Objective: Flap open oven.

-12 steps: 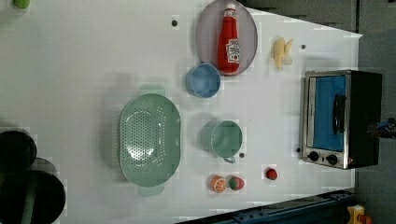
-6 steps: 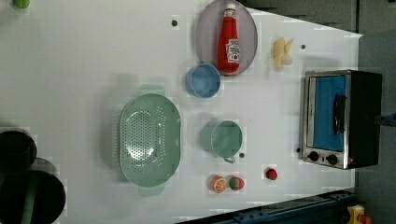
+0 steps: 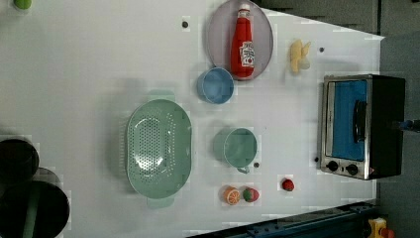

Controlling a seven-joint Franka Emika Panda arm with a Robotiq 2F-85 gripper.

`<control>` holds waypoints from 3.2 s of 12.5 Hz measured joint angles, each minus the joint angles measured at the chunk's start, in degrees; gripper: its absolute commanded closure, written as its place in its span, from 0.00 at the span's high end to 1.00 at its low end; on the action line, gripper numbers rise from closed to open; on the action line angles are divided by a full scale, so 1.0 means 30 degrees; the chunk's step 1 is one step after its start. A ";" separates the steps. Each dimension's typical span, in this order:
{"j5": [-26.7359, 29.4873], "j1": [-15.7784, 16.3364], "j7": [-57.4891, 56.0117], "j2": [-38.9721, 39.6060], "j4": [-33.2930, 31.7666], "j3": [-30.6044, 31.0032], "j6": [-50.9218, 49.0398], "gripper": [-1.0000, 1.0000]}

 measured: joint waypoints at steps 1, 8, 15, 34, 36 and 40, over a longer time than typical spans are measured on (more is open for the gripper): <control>-0.0034 -0.0096 -0.0336 0.0664 -0.0037 -0.0149 0.0550 0.18; 0.0038 0.0109 -0.0895 0.2898 -0.2126 0.0093 0.3926 0.18; -0.0047 -0.0052 -0.1100 0.3148 -0.2872 0.0322 0.6313 0.18; -1.3321 0.2883 1.3452 0.6167 -0.3805 0.4390 0.5689 0.18; -1.5568 0.3699 1.6091 0.7388 -0.3805 0.4772 0.5530 0.18; -1.6464 0.5270 2.0073 0.9897 -0.3730 0.4863 0.5362 0.18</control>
